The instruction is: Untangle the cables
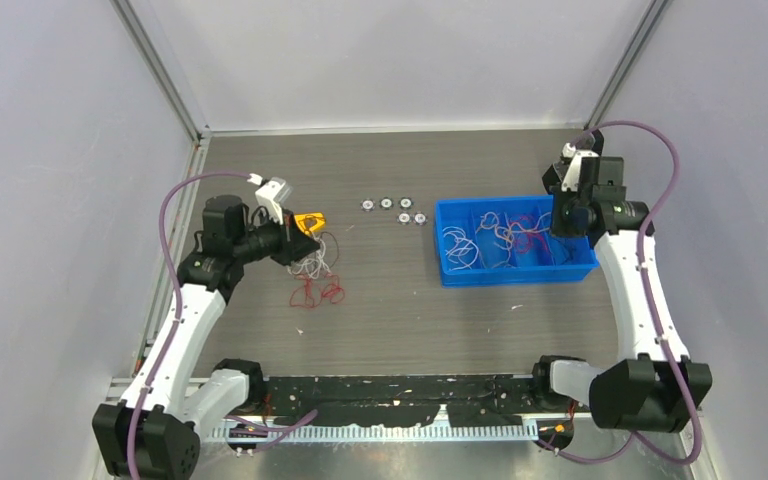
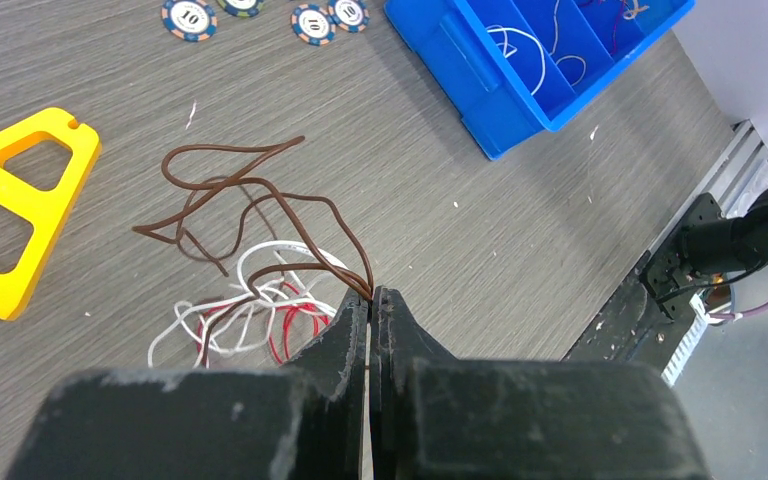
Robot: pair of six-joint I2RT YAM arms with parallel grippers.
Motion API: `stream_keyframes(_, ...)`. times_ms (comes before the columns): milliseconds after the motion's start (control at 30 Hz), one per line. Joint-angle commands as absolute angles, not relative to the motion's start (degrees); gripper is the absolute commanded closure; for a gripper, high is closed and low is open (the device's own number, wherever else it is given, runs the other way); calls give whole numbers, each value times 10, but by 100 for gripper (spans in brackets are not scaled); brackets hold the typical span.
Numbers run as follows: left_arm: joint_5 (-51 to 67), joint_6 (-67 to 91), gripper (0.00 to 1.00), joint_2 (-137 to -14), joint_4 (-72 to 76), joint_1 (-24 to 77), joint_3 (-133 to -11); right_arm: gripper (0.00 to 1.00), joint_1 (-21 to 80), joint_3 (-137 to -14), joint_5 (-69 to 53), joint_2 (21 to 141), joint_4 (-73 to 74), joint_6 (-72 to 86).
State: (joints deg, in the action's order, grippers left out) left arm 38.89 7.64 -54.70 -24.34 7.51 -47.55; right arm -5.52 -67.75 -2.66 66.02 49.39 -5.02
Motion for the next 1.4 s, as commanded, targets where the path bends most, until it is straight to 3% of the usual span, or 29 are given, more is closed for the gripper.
stream_keyframes(0, 379, 91, 100, -551, -214, 78, -498, 95, -25, -679, 49, 687, 447, 44)
stream_keyframes(333, 362, 95, 100, -576, -222, 78, -509, 95, 126, -630, 233, 772, 342, 94)
stream_keyframes(600, 371, 83, 100, -585, -239, 78, -514, 91, 189, -587, 251, 849, 321, 76)
stream_keyframes(800, 402, 74, 100, -570, -261, 78, -517, 66, 190, -594, 159, 789, 377, 35)
stream_keyframes(867, 414, 74, 100, -560, -266, 78, -521, 51, 190, -608, 128, 748, 402, 20)
stream_keyframes(933, 429, 74, 100, -549, -272, 78, -530, 26, 190, -631, 93, 700, 441, -12)
stream_keyframes(1000, 457, 71, 100, -541, -284, 79, -542, 9, 190, -663, 54, 672, 471, -55)
stream_keyframes(1033, 478, 67, 100, -536, -290, 78, -548, 5, 190, -686, 23, 665, 480, -71)
stream_keyframes(1200, 590, 64, 100, -515, -308, 81, -564, 5, 193, -764, -299, 653, 509, -179)
stream_keyframes(1367, 626, 40, 100, -492, -340, 90, -587, 5, 247, -769, -421, 677, 365, -82)
